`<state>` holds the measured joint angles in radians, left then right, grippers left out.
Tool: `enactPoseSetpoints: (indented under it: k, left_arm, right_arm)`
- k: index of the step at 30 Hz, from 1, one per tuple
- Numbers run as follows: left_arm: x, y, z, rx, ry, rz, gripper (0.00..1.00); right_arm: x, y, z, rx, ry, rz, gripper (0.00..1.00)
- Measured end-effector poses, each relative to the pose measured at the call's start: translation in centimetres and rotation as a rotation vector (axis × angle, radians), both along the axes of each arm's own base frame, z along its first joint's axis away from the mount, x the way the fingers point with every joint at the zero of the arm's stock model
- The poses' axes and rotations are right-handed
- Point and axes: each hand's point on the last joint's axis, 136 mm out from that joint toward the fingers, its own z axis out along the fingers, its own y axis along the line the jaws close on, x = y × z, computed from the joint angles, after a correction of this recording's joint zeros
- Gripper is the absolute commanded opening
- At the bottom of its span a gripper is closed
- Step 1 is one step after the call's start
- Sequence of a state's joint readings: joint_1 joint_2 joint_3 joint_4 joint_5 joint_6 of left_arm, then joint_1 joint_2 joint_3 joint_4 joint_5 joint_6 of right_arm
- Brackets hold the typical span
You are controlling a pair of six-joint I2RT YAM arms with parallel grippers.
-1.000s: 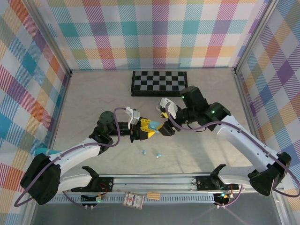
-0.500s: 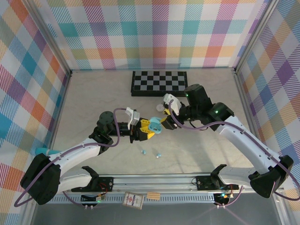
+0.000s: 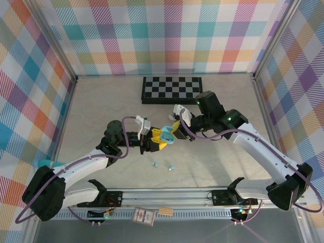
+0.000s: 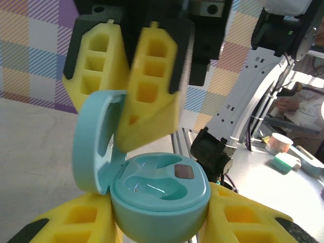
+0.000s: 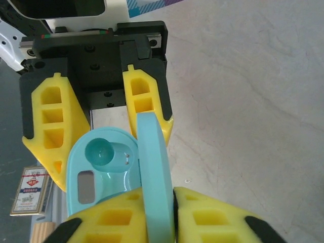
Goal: Insert wireless bluetooth earbuds into charging case
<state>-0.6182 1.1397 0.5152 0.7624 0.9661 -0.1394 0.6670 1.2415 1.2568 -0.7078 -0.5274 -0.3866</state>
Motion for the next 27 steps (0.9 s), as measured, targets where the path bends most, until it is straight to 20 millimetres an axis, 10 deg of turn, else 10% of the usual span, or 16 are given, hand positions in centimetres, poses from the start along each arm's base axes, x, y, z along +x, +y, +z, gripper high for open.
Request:
enactPoseSetpoints:
  k: [8,15,27]
  left_arm:
    - [0.0,0.0,0.0,0.0,0.003,0.0,0.28]
    - [0.2,-0.1,0.0,-0.005,-0.004,0.006,0.62]
    - [1.5,-0.3,-0.2,-0.009,0.01,0.063,0.79]
  right_arm:
    - [0.0,0.0,0.0,0.001,0.005,-0.002,0.0]
    - [0.2,-0.2,0.1,0.011,-0.029,-0.017,0.0]
    - [1.3,-0.2,1.0,0.041,-0.103,-0.063,0.0]
